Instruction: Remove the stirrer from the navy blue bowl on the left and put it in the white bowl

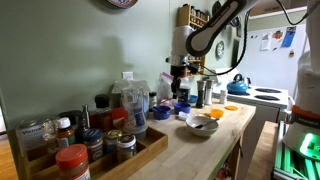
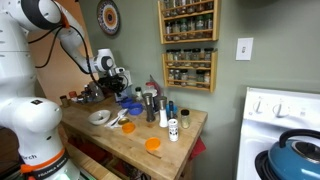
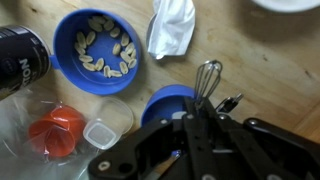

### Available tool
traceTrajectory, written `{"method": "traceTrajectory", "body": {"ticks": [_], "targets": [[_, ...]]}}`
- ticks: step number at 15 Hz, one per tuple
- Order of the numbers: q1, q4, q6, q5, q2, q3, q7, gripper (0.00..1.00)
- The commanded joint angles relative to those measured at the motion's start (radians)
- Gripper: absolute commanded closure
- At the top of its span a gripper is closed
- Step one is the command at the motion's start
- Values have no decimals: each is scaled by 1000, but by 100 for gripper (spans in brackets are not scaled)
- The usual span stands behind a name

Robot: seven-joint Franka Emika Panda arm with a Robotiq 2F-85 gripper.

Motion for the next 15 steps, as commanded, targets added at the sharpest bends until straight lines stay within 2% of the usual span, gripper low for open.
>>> {"method": "traceTrajectory", "body": {"ticks": [1, 2, 6, 9, 13, 15], "targets": [[-19, -94, -171, 99, -143, 12, -145, 97], [-17, -116, -197, 158, -165, 11, -263, 97], [5, -216, -240, 280, -247, -11, -549, 97], [27, -288, -225, 402, -274, -34, -778, 97], [33, -357, -279, 564, -307, -79, -1083, 97], [17, -367, -341, 570, -297, -93, -1168, 97]]}}
